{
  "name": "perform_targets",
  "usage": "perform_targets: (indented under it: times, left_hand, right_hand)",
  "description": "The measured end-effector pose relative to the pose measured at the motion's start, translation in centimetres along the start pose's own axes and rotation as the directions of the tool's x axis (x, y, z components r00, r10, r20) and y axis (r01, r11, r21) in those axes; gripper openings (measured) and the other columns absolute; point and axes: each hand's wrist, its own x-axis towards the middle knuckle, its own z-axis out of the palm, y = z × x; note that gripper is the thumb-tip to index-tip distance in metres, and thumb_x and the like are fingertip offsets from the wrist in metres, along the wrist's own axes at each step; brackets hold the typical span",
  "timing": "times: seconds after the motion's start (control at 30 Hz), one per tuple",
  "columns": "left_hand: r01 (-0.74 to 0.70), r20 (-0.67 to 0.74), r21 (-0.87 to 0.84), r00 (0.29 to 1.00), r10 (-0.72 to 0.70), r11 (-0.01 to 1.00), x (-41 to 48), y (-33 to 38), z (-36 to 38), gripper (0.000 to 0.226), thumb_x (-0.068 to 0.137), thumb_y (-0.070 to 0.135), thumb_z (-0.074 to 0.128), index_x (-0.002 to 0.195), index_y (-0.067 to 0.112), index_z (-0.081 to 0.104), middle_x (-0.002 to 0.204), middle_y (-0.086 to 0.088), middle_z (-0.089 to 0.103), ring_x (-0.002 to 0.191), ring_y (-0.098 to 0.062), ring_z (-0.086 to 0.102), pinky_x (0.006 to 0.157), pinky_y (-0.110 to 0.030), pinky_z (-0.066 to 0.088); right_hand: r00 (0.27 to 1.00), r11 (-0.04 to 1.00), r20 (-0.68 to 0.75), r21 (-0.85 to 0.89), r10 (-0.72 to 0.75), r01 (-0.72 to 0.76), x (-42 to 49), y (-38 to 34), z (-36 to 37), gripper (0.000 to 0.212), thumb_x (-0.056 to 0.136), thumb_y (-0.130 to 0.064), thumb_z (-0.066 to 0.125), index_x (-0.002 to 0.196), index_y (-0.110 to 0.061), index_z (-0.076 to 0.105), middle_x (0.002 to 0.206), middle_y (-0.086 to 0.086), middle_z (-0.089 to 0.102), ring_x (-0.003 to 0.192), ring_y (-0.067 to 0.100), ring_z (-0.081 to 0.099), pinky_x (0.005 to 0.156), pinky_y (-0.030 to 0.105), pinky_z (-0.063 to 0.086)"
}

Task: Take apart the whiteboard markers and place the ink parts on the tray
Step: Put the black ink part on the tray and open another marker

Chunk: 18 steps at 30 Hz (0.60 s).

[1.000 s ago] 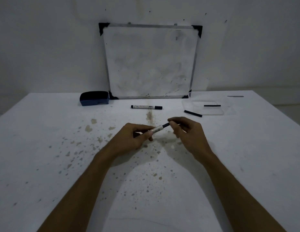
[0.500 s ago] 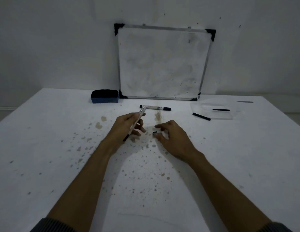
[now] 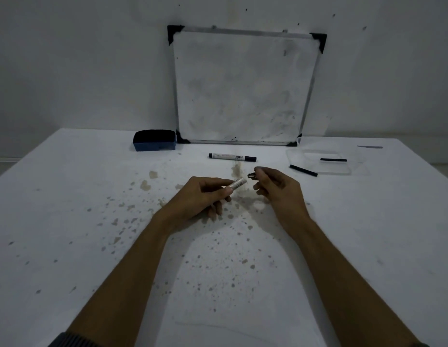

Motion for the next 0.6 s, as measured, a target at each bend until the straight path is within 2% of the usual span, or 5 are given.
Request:
perform_targets:
  times: [0.1,0.27,0.4,0.53,0.6]
  left_hand:
    - [-0.005,-0.001,0.065,1.000,0.005,0.998,0.04,-0.08,0.25,0.034,0.098,0.027,0.069,0.132,0.021,0.072,0.096,-0.007,0.081,0.066,-0.019,0.070,0.061,-0.031,0.059]
    - [-0.025,-0.030,0.130,0.999,0.029,0.991,0.15,-0.48,0.59,0.030,0.099,0.030,0.067,0.128,0.026,0.073,0.090,0.000,0.080,0.057,-0.015,0.067,0.047,-0.022,0.050]
    - [-0.043,-0.046,0.091,0.998,0.048,0.995,0.13,-0.68,0.61,0.025,0.103,0.027,0.062,0.124,0.022,0.075,0.082,0.001,0.075,0.051,-0.015,0.056,0.046,-0.019,0.046]
    - [-0.054,-0.028,0.097,0.998,0.057,0.994,-0.02,-0.92,0.39,0.024,0.105,0.028,0.060,0.107,0.015,0.080,0.066,0.002,0.064,0.044,-0.008,0.043,0.044,-0.020,0.037]
    - [-0.062,-0.016,0.079,0.998,0.063,0.995,-0.13,-0.93,0.39,0.027,0.105,0.028,0.060,0.108,0.011,0.080,0.065,0.000,0.060,0.043,-0.007,0.041,0.043,-0.019,0.034]
  right_hand:
    - [1.000,0.999,0.019,-0.043,-0.017,0.018,-0.02,0.10,0.17,0.023,0.095,-0.029,0.071,0.113,-0.016,0.077,0.090,-0.003,0.081,0.076,0.006,0.073,0.069,0.016,0.055]
    - [0.997,0.995,0.060,-0.093,-0.040,0.045,-0.20,0.24,0.15,0.025,0.092,-0.028,0.074,0.115,-0.017,0.078,0.093,0.000,0.081,0.085,0.012,0.076,0.077,0.020,0.059]
    - [0.992,0.995,0.122,-0.088,-0.038,0.048,-0.23,0.24,0.04,0.028,0.096,-0.026,0.069,0.122,-0.017,0.076,0.097,0.001,0.082,0.093,0.012,0.077,0.082,0.018,0.058]
    - [0.988,0.996,0.150,-0.067,-0.043,0.053,-0.11,0.34,-0.17,0.024,0.094,-0.020,0.071,0.117,-0.012,0.077,0.097,0.004,0.082,0.093,0.016,0.078,0.083,0.021,0.058]
    - [0.984,0.995,0.168,-0.080,-0.051,0.065,-0.17,0.45,-0.19,0.024,0.094,-0.019,0.072,0.116,-0.010,0.077,0.097,0.004,0.081,0.093,0.016,0.078,0.082,0.020,0.058]
